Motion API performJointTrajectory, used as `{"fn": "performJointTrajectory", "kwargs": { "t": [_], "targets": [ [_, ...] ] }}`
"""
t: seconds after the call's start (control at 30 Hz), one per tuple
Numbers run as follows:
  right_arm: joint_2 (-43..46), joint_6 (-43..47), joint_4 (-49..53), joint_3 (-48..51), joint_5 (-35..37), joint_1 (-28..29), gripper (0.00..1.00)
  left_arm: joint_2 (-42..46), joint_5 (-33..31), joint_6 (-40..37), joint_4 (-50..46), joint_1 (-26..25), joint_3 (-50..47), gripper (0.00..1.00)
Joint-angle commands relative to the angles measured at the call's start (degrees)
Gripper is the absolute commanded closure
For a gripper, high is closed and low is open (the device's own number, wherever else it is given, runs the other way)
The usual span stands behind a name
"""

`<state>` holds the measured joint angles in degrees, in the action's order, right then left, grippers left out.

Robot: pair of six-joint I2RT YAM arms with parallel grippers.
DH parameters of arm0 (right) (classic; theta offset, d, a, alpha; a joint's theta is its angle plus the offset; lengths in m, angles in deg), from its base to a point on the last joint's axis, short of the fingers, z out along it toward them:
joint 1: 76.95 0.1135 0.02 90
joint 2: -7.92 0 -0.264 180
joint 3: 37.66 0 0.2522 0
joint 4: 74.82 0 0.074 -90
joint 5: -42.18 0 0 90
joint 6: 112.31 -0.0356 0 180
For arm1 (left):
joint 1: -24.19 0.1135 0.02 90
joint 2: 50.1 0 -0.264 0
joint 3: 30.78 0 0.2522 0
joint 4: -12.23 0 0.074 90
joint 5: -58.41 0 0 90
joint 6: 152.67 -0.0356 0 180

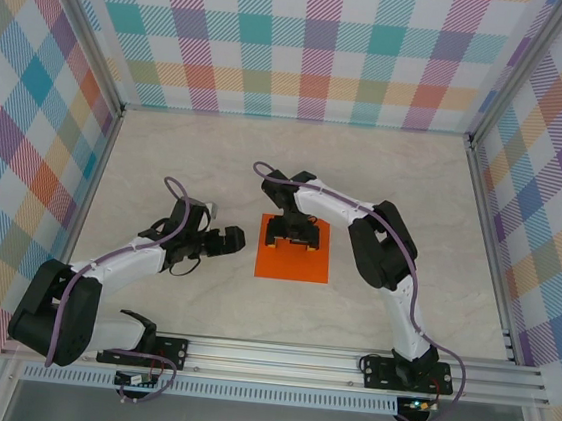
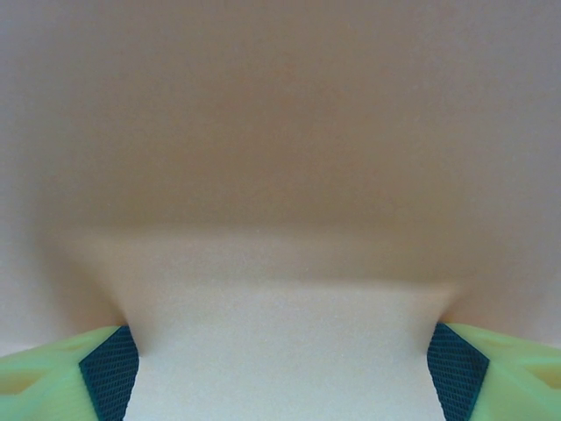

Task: Fold a paper plane with a square sheet of paper (pick it up from the middle)
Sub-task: Fold the square sheet of paper in half at the center of the table.

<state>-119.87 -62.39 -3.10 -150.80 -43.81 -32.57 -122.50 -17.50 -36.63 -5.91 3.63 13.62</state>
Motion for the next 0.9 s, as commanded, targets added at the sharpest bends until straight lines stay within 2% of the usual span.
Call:
{"fn": "performJointTrajectory", "kwargs": {
  "t": [0.0,0.47,0.67,0.87],
  "targets": [
    [-7.0,-0.6,0.3,3.5,-1.9,1.1,0.15,0.0,0.0,-0.8,-1.0,-0.6,1.4,0.00],
    [-7.0,1.1,0.8,3.5,-1.5,1.1,0.31,0.2,0.1,-1.2,-1.7,-0.6,1.7,0.00],
    [-3.9,3.8,0.1,5.0,-1.0,1.1,0.32,0.9,0.2,-1.4,-2.3,-0.6,1.8,0.00],
    [0.6,5.0,-2.5,5.3,-2.7,1.1,0.46,1.7,0.0,-1.1,-2.5,-0.6,1.8,0.00]
  ]
}}
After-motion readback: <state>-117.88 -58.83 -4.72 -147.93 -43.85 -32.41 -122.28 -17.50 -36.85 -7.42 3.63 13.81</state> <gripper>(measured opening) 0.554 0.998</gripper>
